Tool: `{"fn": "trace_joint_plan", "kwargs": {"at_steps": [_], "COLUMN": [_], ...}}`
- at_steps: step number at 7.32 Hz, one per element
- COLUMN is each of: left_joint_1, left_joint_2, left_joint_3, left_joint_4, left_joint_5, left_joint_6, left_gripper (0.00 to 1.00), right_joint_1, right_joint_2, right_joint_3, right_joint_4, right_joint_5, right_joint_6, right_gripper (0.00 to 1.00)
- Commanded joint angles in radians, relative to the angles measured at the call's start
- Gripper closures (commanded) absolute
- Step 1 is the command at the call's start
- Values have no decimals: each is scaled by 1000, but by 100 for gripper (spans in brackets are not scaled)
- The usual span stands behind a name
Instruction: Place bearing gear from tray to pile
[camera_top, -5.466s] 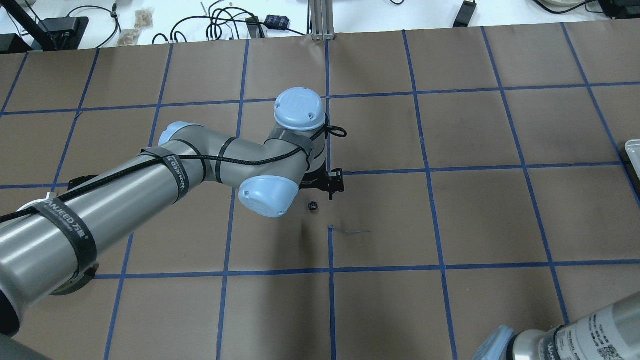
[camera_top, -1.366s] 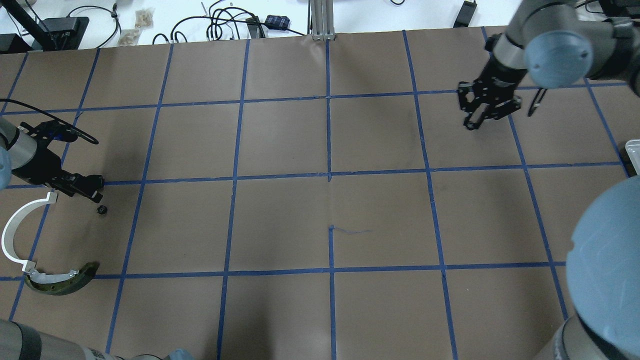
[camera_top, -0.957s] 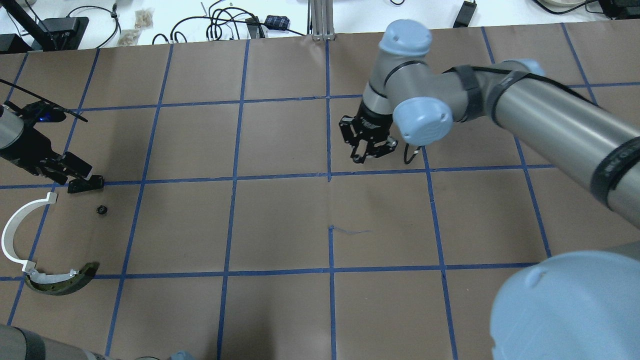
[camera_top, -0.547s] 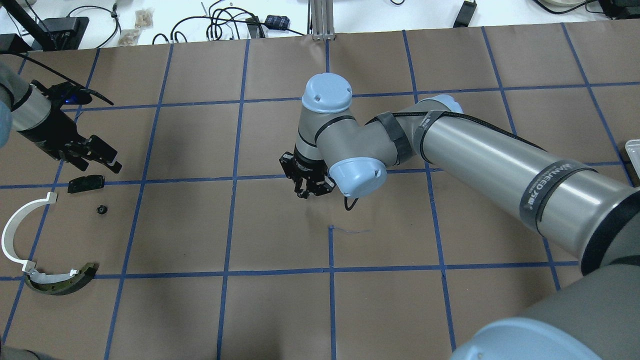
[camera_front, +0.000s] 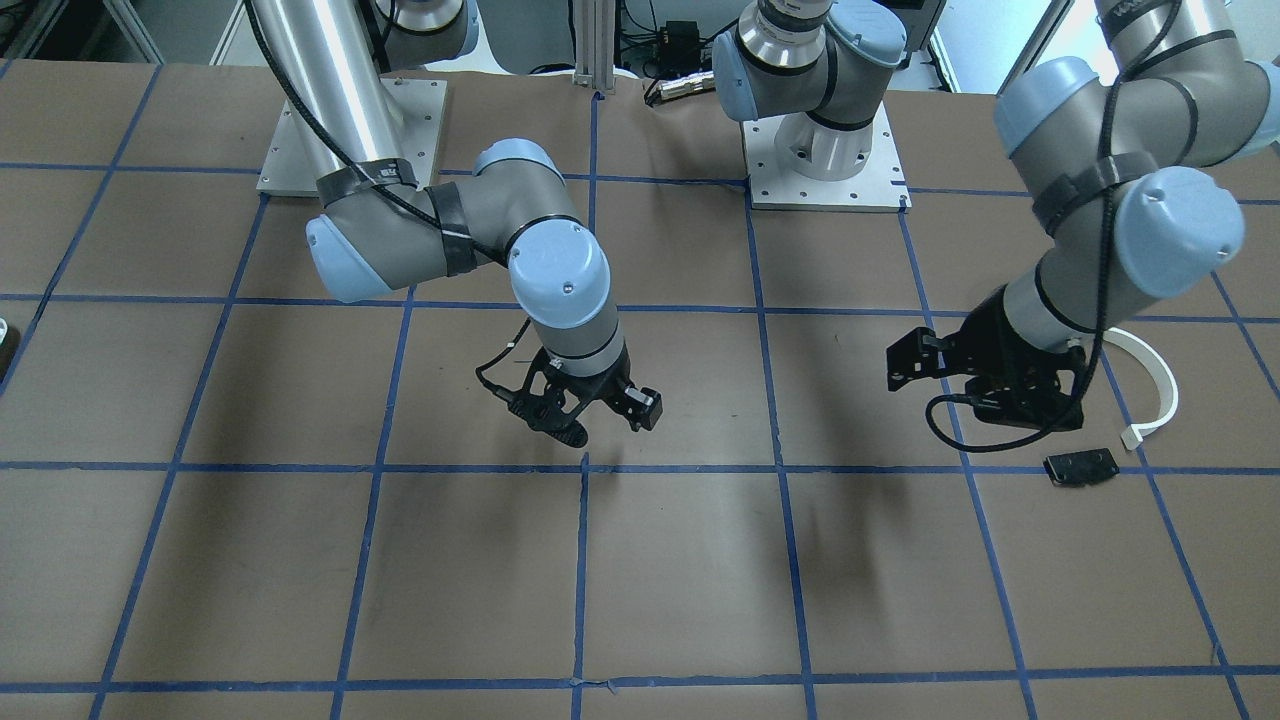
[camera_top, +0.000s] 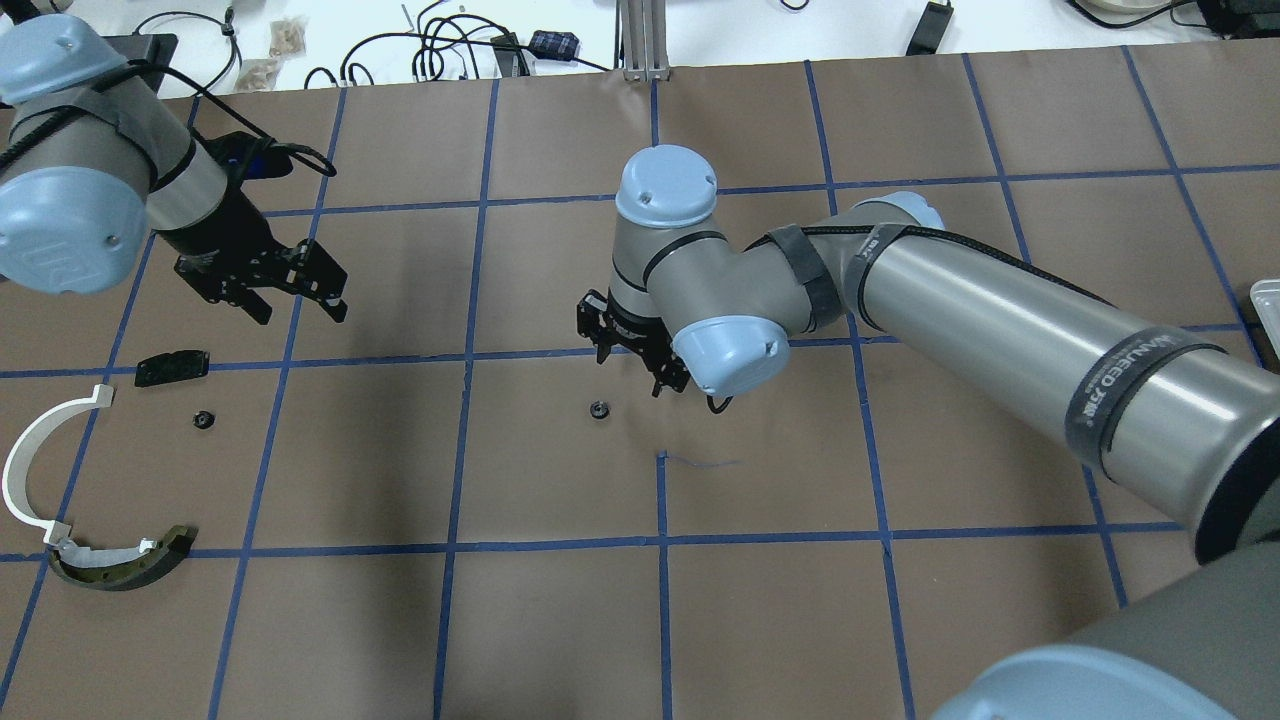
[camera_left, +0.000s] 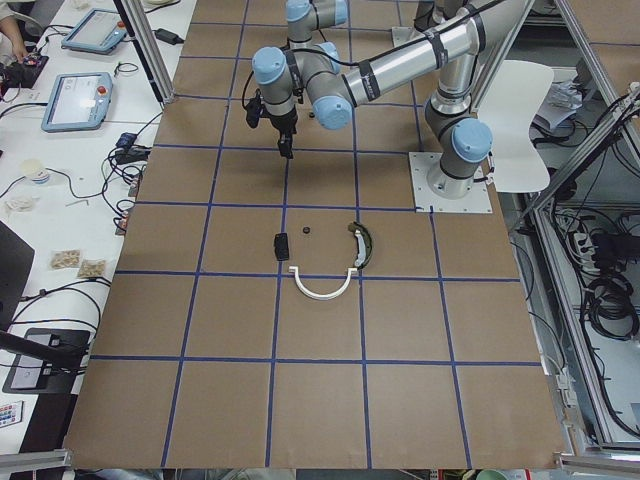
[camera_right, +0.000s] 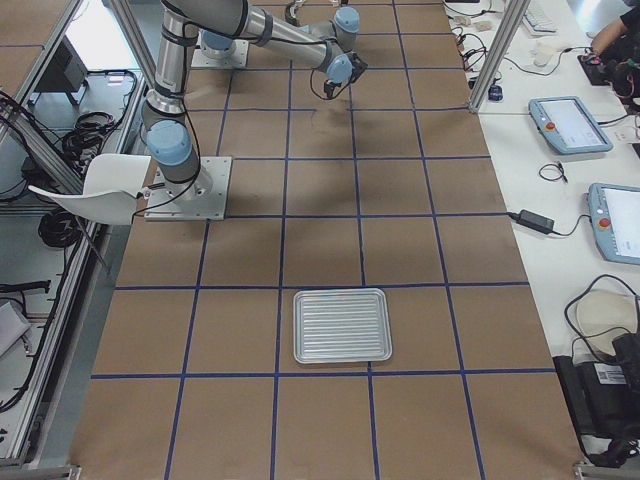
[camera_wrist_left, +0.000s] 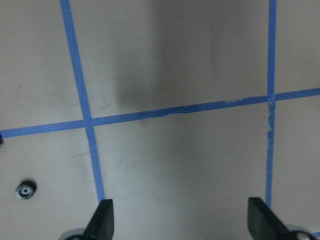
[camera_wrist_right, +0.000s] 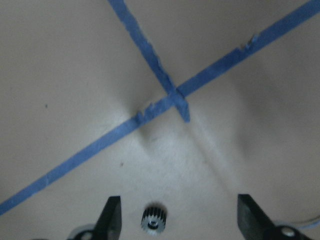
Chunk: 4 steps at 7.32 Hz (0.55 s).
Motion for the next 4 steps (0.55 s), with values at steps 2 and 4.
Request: {"fn": "trace_joint_plan", "kwargs": {"at_steps": [2, 4], "left_joint_1": [-294, -455], "left_joint_2": [-13, -53], "left_joint_3": [-16, -52], "left_joint_4": [30, 152], "left_joint_5": [5, 4], "left_joint_6": [-363, -581], "left_gripper": [6, 6], "right_joint_1": [-203, -408], "right_joint_2": [-148, -255], "right_joint_3": [-4, -14], "right_joint_4": [95, 293], "right_joint_5": [-42, -83], "right_joint_6": [-381, -743], "right_gripper": [0, 0]}}
